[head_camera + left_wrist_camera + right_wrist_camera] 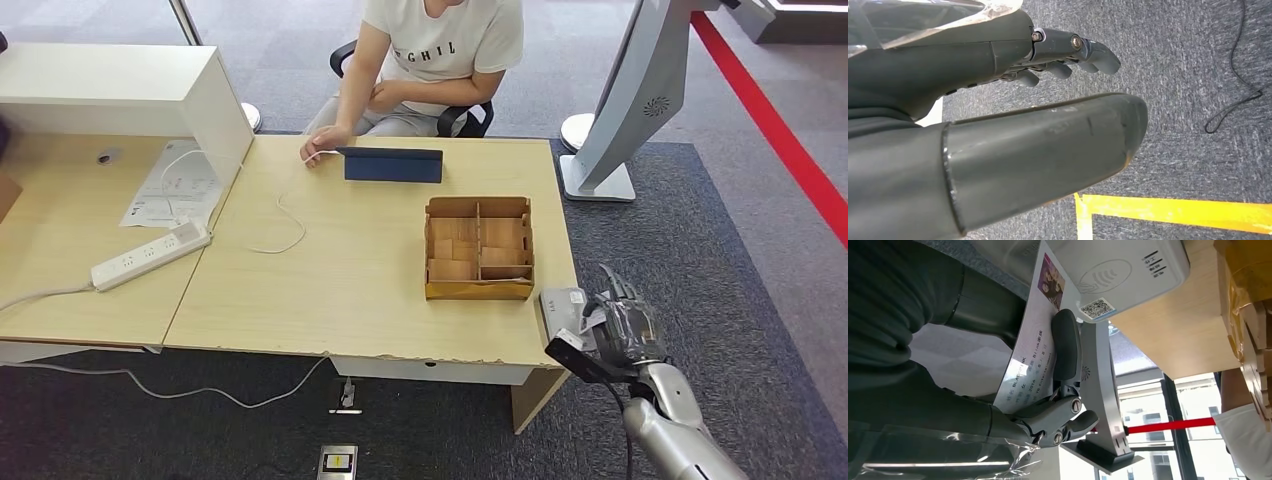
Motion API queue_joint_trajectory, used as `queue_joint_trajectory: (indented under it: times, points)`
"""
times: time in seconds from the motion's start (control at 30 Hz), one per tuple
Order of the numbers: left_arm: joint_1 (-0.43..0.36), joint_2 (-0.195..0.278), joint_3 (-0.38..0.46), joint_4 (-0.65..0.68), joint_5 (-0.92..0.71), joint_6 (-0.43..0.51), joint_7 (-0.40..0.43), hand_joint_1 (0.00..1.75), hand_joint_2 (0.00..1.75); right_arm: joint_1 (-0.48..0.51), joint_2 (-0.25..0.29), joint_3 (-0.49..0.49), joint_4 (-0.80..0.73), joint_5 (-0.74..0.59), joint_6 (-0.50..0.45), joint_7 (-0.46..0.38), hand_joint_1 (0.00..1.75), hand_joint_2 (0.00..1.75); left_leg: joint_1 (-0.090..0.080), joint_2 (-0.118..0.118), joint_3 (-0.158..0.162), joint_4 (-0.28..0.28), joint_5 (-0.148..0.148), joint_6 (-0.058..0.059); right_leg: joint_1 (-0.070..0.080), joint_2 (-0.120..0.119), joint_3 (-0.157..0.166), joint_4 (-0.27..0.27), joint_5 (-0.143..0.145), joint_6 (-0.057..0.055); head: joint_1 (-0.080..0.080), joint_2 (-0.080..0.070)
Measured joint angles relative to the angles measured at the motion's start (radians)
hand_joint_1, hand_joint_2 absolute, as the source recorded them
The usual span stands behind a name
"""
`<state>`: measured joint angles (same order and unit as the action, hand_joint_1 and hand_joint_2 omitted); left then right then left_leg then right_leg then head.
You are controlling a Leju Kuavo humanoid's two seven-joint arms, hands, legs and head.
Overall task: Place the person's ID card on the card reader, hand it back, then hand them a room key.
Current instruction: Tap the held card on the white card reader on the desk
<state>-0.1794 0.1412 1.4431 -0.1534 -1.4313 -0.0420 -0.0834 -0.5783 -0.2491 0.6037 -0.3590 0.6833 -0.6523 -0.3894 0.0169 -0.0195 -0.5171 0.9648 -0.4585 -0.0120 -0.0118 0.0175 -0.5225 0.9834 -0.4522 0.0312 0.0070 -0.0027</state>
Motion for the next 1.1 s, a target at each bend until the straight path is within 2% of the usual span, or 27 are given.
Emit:
queue_joint_trajectory:
  times: [0.5,0.63,0.87,1.1]
  points:
    - [0.0,0.0,0.0,0.0,-0.001,-0.002,-0.002,0.0,0.0,0.018,-0.01,0.0,0.0,-0.029,-0.001,0.008,1.75,1.75,0.0,0.0,0.002,0.0,0.0,0.0,0.0,0.0,0.002,0.0,0.0,0.0,0.0,0.0]
    - [0.0,0.0,0.0,0.0,-0.002,-0.004,-0.003,0.0,0.0,0.005,-0.009,0.0,-0.005,-0.047,-0.003,-0.017,1.75,1.75,0.0,0.0,0.001,0.0,0.0,0.0,0.0,0.0,0.002,0.0,0.001,0.0,0.0,0.0]
    - [-0.001,0.0,0.0,0.0,-0.005,-0.013,-0.016,0.0,0.0,-0.127,0.012,0.001,-0.075,-0.055,0.026,-0.043,1.75,1.75,0.0,0.001,0.0,0.0,0.002,-0.001,0.0,0.001,0.0,0.001,0.002,0.0,0.0,0.0]
    - [-0.002,0.0,-0.005,0.0,-0.009,-0.022,-0.021,0.0,0.0,-0.277,0.086,0.018,-0.171,-0.016,0.087,-0.01,1.75,1.75,0.001,0.001,0.0,0.0,0.002,-0.002,0.0,0.001,-0.001,0.003,0.002,-0.001,0.0,0.0]
